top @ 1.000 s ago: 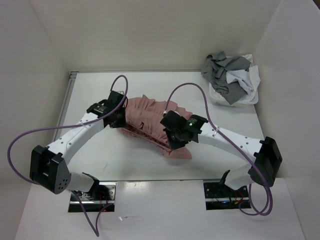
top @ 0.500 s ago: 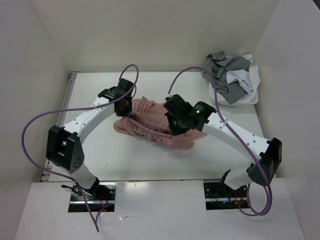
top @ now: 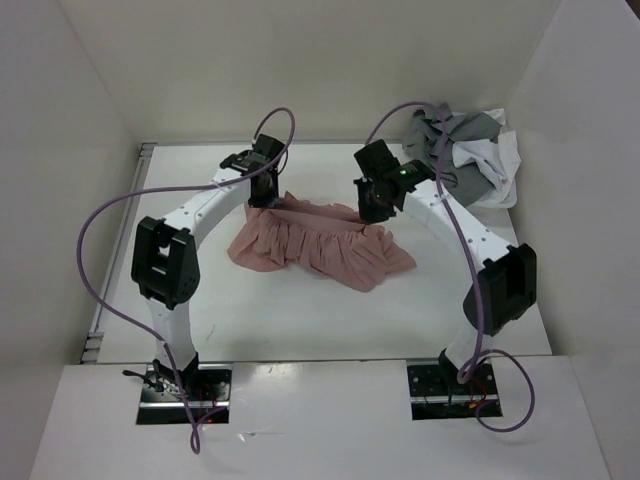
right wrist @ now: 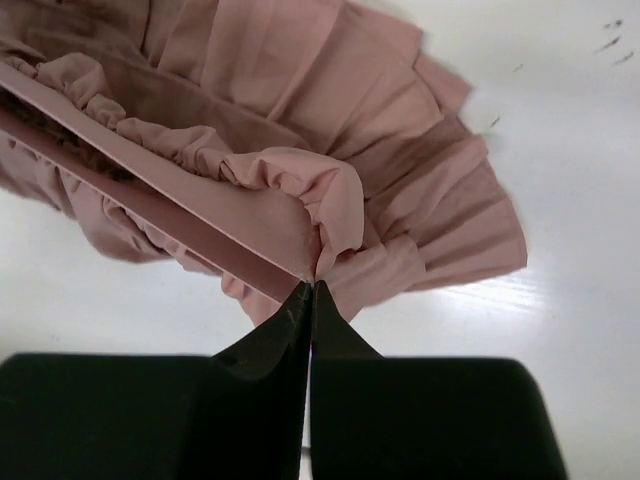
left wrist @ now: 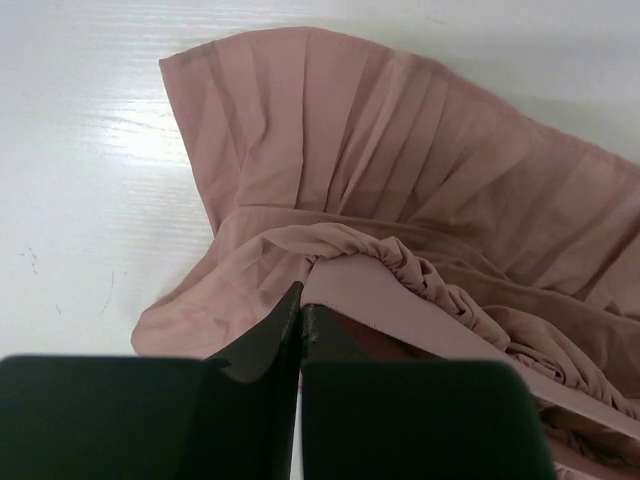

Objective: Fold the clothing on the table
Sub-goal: Fold the skirt

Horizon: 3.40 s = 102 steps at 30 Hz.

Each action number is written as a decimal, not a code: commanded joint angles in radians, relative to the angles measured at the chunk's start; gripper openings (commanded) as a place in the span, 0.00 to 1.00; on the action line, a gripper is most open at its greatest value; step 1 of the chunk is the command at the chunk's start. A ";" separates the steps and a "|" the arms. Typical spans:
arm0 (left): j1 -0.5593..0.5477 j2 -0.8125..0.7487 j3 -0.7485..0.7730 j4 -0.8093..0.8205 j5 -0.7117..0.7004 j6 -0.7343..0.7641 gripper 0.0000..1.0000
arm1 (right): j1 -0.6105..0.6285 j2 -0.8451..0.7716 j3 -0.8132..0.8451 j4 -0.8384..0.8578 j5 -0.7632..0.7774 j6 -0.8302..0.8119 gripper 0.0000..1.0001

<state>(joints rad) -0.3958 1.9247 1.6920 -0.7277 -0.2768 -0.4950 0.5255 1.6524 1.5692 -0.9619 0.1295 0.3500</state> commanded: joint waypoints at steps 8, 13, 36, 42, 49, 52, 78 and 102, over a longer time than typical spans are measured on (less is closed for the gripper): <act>0.040 0.167 0.222 0.024 -0.090 0.044 0.00 | -0.074 0.239 0.232 0.054 0.024 -0.068 0.00; 0.040 0.255 0.359 0.004 -0.136 0.055 0.00 | -0.108 0.357 0.325 0.054 0.070 -0.077 0.00; 0.080 0.784 1.126 -0.128 -0.021 0.000 1.00 | -0.285 0.672 0.540 0.149 0.067 -0.059 0.23; 0.080 0.742 1.201 -0.043 0.074 -0.011 1.00 | -0.295 0.606 0.587 0.256 0.058 -0.059 0.46; 0.089 0.637 1.270 0.013 0.149 -0.033 1.00 | -0.295 0.596 0.836 0.204 -0.011 -0.092 0.60; 0.101 0.606 1.292 0.024 0.229 -0.043 1.00 | -0.295 0.587 0.914 0.155 -0.076 -0.092 0.60; -0.126 0.622 1.261 -0.309 0.077 0.174 1.00 | -0.340 -0.103 -0.555 0.656 -0.360 0.334 0.85; -0.064 0.090 0.666 -0.126 0.153 0.222 1.00 | -0.417 0.066 -0.719 1.136 -0.390 0.501 0.88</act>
<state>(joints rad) -0.4709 2.1075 2.4657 -0.9497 -0.1379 -0.3050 0.1047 1.6943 0.8726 0.0242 -0.2707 0.8272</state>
